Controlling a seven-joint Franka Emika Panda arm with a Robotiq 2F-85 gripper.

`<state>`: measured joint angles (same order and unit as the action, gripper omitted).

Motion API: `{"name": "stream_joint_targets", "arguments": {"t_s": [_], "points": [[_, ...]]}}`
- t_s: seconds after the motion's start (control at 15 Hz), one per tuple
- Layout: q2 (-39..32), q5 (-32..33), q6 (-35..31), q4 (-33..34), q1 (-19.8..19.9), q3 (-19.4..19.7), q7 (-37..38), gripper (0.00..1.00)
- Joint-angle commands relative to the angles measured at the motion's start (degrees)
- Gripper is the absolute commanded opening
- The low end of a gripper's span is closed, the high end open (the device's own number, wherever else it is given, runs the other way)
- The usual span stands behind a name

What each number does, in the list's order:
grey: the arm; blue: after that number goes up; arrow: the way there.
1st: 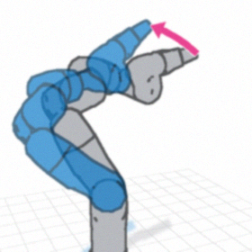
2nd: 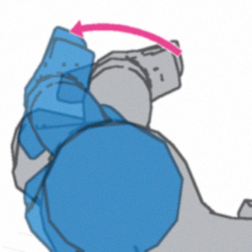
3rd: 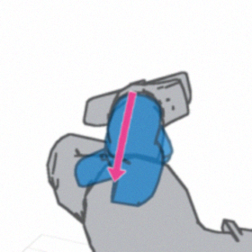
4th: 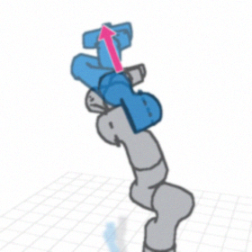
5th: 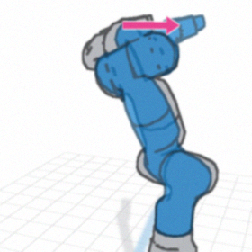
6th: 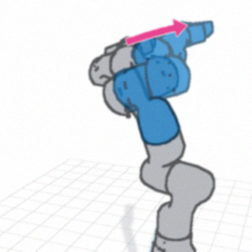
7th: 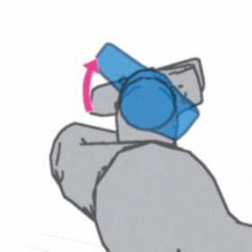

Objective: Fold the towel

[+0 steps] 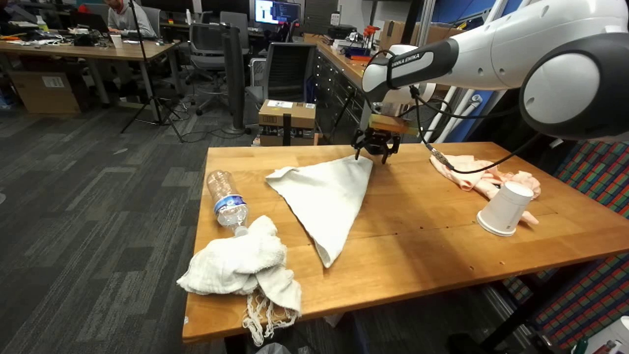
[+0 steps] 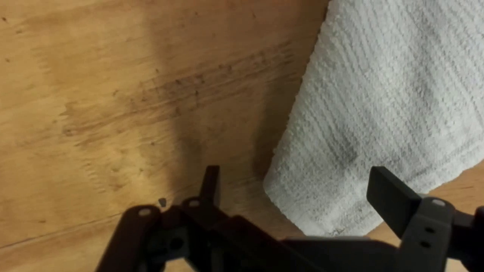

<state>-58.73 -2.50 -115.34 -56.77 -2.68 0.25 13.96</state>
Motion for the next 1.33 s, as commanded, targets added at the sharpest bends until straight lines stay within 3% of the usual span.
{"name": "stream_joint_targets", "arguments": {"t_s": [0.0, 0.53, 0.87, 1.27], "points": [[4.3, -0.5, -2.7, -7.0, -0.6, 0.0, -0.1, 1.00], [5.9, -0.1, -5.8, -11.0, -2.1, 0.1, 0.4, 1.00], [5.0, -0.1, -9.8, -9.2, -2.4, 0.4, 0.9, 1.00], [3.5, -0.3, -10.0, -7.9, -1.6, 0.6, 0.6, 0.99]]}}
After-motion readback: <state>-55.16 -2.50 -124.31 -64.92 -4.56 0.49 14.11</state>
